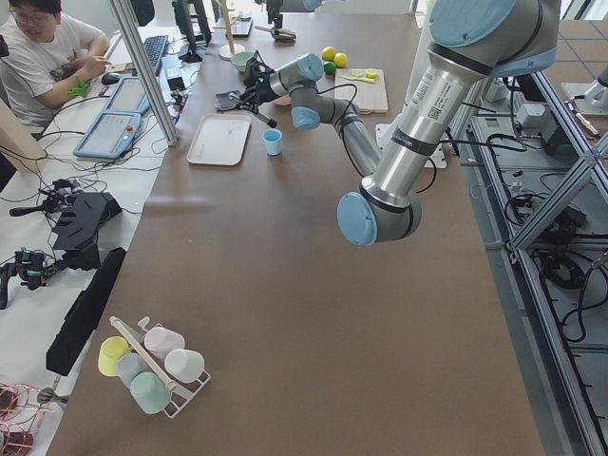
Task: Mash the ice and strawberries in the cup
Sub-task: 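Carry the metal pestle with the left gripper over the light-blue cup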
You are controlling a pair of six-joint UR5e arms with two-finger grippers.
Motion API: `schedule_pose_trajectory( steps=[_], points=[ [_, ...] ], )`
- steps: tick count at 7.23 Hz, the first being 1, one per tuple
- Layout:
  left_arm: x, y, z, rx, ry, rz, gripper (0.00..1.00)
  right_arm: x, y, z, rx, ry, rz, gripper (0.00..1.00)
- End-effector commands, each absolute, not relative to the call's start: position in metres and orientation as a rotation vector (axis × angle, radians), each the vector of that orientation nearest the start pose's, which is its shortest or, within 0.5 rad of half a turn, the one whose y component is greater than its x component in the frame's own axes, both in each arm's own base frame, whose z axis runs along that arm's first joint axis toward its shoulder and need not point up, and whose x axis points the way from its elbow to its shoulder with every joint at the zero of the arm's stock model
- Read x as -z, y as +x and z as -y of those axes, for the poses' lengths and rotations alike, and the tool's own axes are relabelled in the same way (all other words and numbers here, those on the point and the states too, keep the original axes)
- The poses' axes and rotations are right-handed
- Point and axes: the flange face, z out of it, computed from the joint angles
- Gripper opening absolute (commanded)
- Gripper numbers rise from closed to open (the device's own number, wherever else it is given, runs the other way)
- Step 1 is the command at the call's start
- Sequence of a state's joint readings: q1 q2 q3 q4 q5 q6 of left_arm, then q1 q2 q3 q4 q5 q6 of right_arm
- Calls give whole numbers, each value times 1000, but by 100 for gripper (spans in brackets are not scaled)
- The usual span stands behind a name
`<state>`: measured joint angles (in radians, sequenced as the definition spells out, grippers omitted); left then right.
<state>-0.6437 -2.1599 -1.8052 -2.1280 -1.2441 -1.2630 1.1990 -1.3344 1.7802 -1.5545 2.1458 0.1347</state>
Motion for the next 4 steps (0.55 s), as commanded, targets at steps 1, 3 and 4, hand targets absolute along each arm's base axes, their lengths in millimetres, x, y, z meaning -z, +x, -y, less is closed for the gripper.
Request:
schedule_pose_trajectory(
  steps=[1, 3, 4],
  points=[
    [-120, 420, 498, 553, 939, -1099, 0, -440, -140, 569, 364, 287, 662, 97],
    [-126, 438, 515, 576, 959, -1040, 0, -441, -139, 567, 362, 286, 666, 97],
    [-139, 448, 521, 577, 958, -1033, 0, -441, -139, 566, 363, 285, 668, 97]
  ],
)
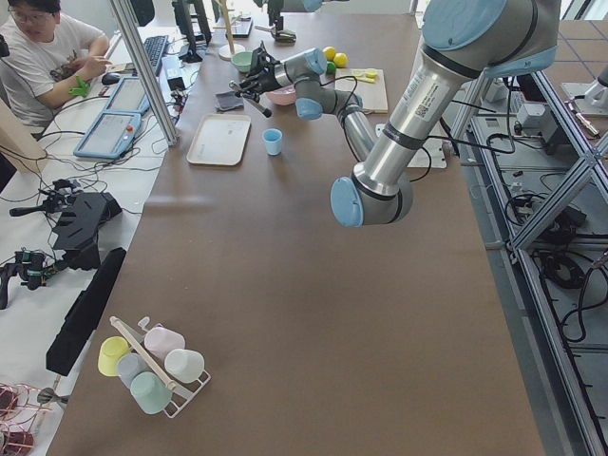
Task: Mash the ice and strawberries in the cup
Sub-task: 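Carry the metal pestle with the left gripper over the light-blue cup, then press the pestle down into the cup with the left gripper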
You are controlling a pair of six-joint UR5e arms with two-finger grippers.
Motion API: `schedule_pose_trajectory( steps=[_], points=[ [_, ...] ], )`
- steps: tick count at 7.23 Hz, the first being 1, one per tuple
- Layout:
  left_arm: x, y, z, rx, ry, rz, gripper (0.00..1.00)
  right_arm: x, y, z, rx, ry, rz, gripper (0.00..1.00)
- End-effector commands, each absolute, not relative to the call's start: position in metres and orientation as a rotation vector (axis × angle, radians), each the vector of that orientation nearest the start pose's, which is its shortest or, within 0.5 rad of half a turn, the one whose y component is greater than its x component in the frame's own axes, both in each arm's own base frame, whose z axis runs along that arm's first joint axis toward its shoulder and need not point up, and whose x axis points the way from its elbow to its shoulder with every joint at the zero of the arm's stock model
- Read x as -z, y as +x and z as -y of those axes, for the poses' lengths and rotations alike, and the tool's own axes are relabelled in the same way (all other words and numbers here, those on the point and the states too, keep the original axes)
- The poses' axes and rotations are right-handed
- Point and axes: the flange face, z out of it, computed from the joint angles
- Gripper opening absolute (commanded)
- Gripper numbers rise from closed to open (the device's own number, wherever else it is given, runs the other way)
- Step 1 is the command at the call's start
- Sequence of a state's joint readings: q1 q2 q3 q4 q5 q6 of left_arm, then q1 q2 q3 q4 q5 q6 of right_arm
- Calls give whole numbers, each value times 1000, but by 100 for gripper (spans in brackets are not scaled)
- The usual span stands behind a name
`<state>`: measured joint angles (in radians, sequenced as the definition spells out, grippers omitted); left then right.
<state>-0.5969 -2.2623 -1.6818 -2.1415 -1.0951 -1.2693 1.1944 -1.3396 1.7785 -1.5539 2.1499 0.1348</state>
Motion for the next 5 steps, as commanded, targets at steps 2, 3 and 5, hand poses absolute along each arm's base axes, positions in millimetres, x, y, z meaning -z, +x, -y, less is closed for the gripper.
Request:
schedule_pose_trajectory(
  steps=[2, 3, 5],
  points=[
    [-169, 478, 525, 578, 979, -1005, 0, -440, -139, 567, 364, 285, 669, 97],
    [-167, 486, 516, 563, 972, -1014, 0, -439, -141, 568, 366, 287, 668, 97],
    [-172, 492, 510, 550, 961, -1013, 0, -438, -139, 566, 365, 289, 672, 97]
  ],
)
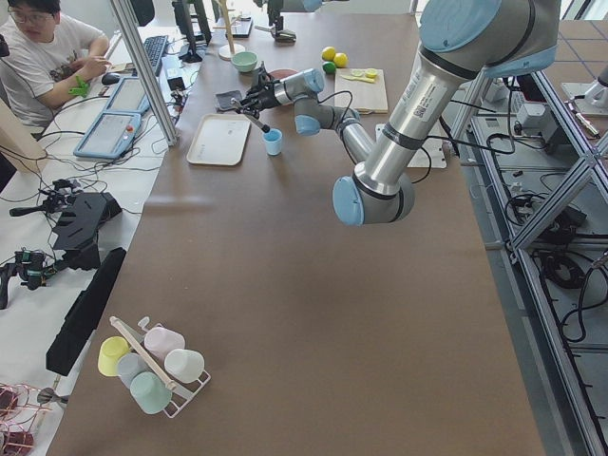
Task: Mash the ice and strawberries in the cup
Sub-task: 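Press the pestle down into the cup with the left gripper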
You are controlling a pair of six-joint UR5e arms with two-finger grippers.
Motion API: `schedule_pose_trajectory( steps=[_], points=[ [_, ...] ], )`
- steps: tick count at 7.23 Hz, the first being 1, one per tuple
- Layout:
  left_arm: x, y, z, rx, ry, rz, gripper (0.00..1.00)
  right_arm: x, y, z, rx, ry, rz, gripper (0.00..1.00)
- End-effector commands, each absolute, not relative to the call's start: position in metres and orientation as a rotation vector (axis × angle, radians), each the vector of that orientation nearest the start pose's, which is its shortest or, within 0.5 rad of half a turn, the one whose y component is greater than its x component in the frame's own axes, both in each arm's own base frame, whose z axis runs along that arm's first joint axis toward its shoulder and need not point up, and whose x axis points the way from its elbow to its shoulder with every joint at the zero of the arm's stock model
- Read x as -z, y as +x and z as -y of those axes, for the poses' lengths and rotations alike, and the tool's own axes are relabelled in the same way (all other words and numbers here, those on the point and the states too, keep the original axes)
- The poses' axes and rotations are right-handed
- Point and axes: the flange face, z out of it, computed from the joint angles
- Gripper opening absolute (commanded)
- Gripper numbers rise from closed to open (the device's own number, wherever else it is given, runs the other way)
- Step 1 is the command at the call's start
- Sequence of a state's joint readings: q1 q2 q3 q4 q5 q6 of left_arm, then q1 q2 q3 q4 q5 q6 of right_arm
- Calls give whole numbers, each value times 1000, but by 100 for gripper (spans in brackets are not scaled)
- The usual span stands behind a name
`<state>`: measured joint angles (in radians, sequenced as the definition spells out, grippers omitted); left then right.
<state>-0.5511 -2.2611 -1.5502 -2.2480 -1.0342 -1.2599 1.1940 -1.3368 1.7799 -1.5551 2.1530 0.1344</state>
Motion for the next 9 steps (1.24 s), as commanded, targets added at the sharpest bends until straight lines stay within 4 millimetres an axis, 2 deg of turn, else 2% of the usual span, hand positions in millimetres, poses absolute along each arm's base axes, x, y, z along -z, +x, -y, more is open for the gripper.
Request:
schedule_pose_trajectory(
  steps=[1, 2, 6, 7, 9],
  points=[
    [-172, 499, 501, 539, 957, -1017, 0, -439, -139, 566, 363, 287, 667, 97],
    [-181, 500, 501, 535, 952, -1004, 0, -441, -139, 566, 363, 285, 664, 97],
    [-189, 508, 496, 527, 943, -1005, 0, -446, -139, 567, 361, 278, 661, 97],
    [-186, 506, 496, 526, 946, -1009, 0, -444, -139, 566, 361, 280, 662, 97],
    [-153, 477, 497, 491, 1011, -1028, 0, -441, -139, 567, 363, 286, 663, 97]
  ],
)
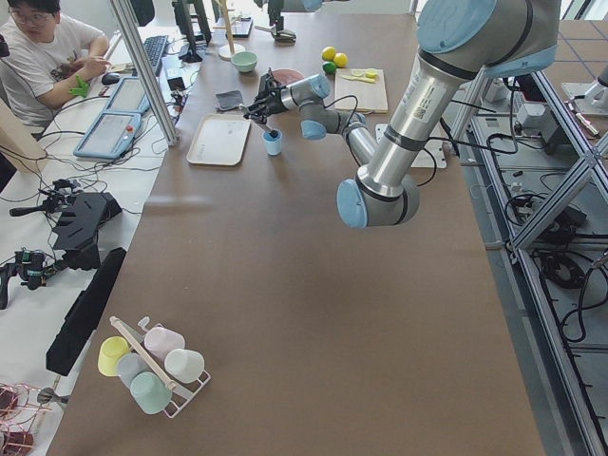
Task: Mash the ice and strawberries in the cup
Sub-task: 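Press the pestle down into the cup with the left gripper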
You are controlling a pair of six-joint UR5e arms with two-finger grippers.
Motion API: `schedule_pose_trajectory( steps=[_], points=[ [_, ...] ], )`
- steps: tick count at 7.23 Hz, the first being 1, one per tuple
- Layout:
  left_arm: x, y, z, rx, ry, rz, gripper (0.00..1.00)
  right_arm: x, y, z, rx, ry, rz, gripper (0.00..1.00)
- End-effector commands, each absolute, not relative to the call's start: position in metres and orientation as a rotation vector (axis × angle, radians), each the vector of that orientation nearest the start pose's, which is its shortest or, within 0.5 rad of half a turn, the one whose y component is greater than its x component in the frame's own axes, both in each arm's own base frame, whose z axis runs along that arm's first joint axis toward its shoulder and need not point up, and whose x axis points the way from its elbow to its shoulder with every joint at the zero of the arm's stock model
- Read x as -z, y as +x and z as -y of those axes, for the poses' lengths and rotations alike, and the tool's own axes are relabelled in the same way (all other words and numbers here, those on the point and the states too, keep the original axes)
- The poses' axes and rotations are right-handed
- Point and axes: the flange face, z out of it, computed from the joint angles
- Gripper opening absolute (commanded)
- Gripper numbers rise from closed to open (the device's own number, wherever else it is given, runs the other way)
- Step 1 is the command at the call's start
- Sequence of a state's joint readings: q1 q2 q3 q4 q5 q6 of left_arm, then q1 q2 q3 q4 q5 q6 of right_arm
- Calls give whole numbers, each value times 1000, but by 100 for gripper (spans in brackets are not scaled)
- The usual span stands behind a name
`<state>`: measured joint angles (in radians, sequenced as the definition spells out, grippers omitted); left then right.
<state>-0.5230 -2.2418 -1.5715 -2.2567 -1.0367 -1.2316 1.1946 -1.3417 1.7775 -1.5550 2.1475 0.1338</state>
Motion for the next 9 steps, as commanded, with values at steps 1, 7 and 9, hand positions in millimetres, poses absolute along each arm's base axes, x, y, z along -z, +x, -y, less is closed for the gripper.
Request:
schedule_pose_trajectory(
  steps=[1, 7, 9],
  points=[
    [-154, 469, 504, 498, 1020, -1016, 0, -441, -139, 567, 363, 287, 663, 97],
    [-194, 511, 502, 491, 965, -987, 0, -439, -140, 564, 366, 290, 666, 97],
    [-159, 484, 498, 498, 997, -1040, 0, -441, -139, 564, 365, 286, 664, 97]
  ],
)
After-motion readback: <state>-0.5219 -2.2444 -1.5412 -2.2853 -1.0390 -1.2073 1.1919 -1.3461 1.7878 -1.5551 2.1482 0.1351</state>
